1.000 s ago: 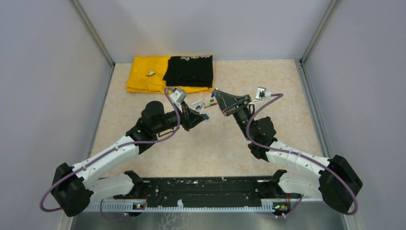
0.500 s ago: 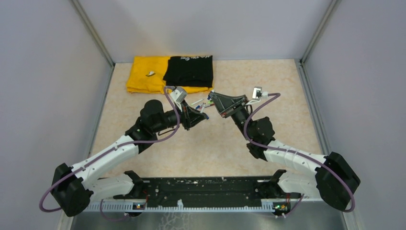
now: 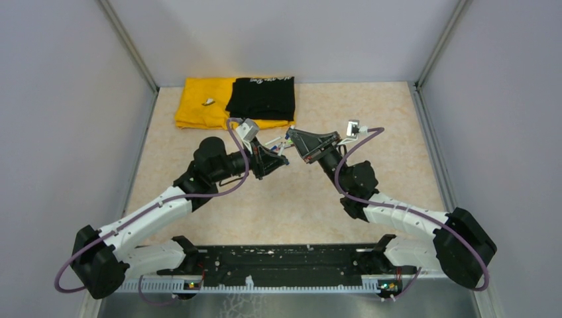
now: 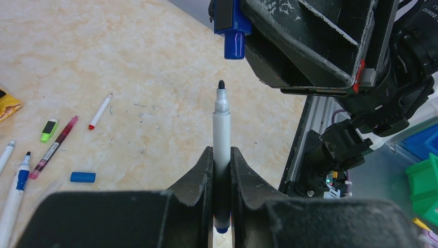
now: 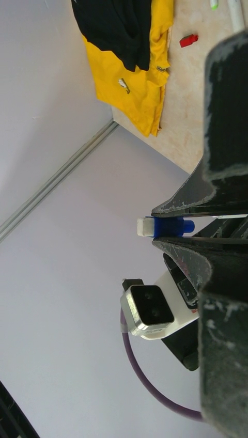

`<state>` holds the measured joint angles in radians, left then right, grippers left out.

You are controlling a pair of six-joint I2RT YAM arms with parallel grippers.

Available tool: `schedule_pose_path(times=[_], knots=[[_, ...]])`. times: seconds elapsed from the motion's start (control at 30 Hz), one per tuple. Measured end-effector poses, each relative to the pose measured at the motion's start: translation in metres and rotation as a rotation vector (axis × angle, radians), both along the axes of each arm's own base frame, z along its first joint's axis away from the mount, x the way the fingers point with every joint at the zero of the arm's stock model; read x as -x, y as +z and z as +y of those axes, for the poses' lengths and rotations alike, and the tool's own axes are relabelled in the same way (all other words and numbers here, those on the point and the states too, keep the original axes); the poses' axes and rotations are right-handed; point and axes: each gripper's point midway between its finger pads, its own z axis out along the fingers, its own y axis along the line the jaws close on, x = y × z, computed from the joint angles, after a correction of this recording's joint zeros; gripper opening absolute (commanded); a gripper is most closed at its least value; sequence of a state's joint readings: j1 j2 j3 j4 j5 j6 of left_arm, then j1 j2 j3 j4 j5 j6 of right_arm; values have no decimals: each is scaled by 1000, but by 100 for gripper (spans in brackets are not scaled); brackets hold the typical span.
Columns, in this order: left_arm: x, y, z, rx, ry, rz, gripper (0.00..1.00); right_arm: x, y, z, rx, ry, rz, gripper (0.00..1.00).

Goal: Insert the pens into the pen caps
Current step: Insert the pen cap onto the pen.

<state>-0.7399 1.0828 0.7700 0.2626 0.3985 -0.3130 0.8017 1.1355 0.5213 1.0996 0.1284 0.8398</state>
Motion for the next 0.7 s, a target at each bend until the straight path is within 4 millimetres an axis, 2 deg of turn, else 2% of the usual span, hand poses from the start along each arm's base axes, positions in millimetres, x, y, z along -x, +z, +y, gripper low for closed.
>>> schedule_pose_path(times=[0.7], knots=[[1,5,1,10,0,-11,0,1,-5,4,20,16,8,0]])
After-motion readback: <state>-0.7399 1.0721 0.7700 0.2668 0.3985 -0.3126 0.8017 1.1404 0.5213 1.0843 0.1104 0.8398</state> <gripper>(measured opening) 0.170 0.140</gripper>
